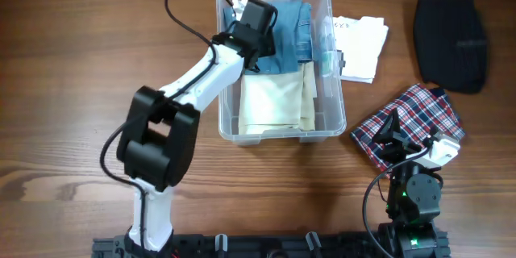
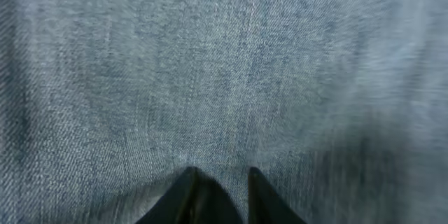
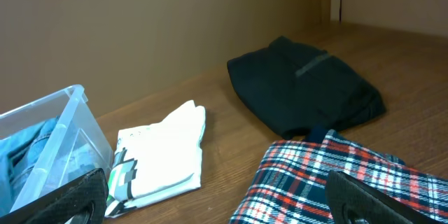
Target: Pack container
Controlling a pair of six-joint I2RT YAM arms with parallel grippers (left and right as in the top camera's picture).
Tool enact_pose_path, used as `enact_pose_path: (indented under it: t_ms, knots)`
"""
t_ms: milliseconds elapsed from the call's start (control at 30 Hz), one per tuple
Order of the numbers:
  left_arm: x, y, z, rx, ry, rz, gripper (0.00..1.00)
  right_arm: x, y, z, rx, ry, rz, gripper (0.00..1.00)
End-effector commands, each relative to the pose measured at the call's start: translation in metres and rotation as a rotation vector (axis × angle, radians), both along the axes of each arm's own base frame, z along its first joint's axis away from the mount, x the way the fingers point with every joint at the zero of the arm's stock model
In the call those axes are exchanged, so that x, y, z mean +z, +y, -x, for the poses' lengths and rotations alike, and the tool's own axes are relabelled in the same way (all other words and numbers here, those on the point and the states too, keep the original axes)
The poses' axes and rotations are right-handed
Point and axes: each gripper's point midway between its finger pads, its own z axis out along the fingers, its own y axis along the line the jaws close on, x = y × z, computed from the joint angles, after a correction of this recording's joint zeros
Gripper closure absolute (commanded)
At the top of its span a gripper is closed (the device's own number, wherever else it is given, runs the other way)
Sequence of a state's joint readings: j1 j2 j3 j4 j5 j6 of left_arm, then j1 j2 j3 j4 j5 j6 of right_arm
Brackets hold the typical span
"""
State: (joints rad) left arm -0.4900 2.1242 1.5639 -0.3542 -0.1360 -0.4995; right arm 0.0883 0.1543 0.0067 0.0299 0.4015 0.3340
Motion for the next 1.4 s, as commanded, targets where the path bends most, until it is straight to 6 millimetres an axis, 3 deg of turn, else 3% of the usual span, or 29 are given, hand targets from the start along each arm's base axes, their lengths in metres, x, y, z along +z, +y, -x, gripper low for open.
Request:
enact_pose_path:
  t_ms: [0, 67, 200, 267, 300, 367, 500, 533, 600, 700, 867, 1000, 1133, 1367]
  knots:
    - [-0.013, -0.007, 0.004, -0.026, 0.046, 0.029, 0.75, -0.001, -0.002, 0.000, -0.011, 0.009, 0.019, 0.00]
    - [0.010, -0.012, 0.000, -0.038, 0.007, 0.068, 0.74, -0.001, -0.002, 0.000, -0.011, 0.009, 0.019, 0.00]
    - [0.100, -0.017, -0.008, -0.047, -0.150, 0.150, 0.68, -0.001, -0.002, 0.000, -0.011, 0.009, 0.019, 0.00]
    - [0.135, -0.011, -0.008, -0.029, -0.219, 0.166, 0.66, -0.001, -0.002, 0.000, -0.011, 0.009, 0.019, 0.00]
    - [0.153, -0.003, -0.008, -0.009, -0.257, 0.165, 0.62, -0.001, -0.002, 0.000, -0.011, 0.009, 0.019, 0.00]
    - [0.190, 0.024, -0.008, 0.072, -0.341, 0.141, 0.39, -0.001, -0.002, 0.000, -0.011, 0.009, 0.019, 0.00]
    - [0.226, 0.088, -0.005, 0.251, -0.417, 0.048, 0.06, -0.001, -0.002, 0.000, -0.011, 0.009, 0.019, 0.00]
    - [0.230, 0.103, -0.004, 0.292, -0.424, 0.022, 0.00, -0.001, -0.002, 0.000, -0.011, 0.009, 0.019, 0.00]
    - [0.236, 0.153, 0.001, 0.425, -0.426, -0.074, 0.00, -0.001, -0.002, 0.000, -0.011, 0.009, 0.019, 0.00]
    - [0.227, 0.216, 0.013, 0.570, -0.368, -0.207, 0.00, -0.001, -0.002, 0.000, -0.011, 0.009, 0.019, 0.00]
    - [0.205, 0.279, 0.031, 0.675, -0.241, -0.289, 0.00, -0.001, -0.002, 0.000, -0.011, 0.009, 0.019, 0.00]
    - [0.203, 0.309, 0.037, 0.737, -0.222, -0.302, 0.00, -0.001, -0.002, 0.000, -0.011, 0.009, 0.019, 0.00]
    - [0.203, 0.327, 0.040, 0.775, -0.216, -0.307, 0.00, -0.001, -0.002, 0.000, -0.011, 0.009, 0.019, 0.00]
    - [0.203, 0.331, 0.041, 0.784, -0.215, -0.308, 0.00, -0.001, -0.002, 0.000, -0.011, 0.009, 0.019, 0.00]
